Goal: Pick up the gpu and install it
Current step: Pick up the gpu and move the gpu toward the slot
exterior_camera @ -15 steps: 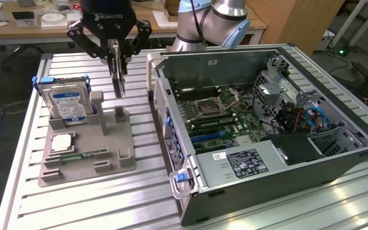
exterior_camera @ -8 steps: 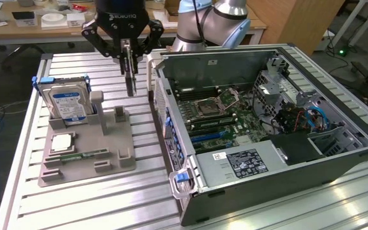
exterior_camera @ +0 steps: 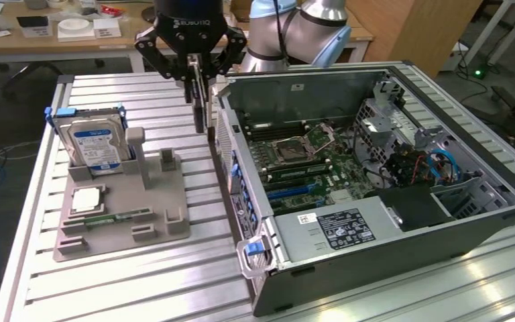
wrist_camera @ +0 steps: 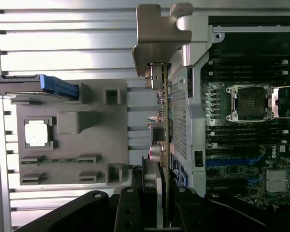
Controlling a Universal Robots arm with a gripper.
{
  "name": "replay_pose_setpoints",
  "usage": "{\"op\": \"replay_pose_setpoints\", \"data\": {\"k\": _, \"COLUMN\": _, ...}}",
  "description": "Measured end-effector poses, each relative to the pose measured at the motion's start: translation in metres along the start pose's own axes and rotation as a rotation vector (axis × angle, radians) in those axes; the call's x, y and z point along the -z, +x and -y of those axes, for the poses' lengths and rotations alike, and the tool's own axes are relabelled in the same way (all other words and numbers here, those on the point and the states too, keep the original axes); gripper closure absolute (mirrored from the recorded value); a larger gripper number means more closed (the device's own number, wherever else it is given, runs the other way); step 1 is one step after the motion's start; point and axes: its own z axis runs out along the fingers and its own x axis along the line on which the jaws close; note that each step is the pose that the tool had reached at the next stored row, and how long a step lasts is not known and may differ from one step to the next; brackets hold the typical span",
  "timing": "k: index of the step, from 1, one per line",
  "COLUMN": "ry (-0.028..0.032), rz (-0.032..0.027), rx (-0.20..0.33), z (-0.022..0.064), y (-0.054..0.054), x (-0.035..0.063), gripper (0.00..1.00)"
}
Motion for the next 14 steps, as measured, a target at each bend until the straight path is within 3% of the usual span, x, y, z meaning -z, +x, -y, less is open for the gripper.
{"op": "replay_pose_setpoints", "data": {"k": 14, "ry": 0.0, "rz": 0.0, "rx": 0.0, "z": -0.0016, "y": -0.033, "x": -0.0011, "gripper": 0.72}}
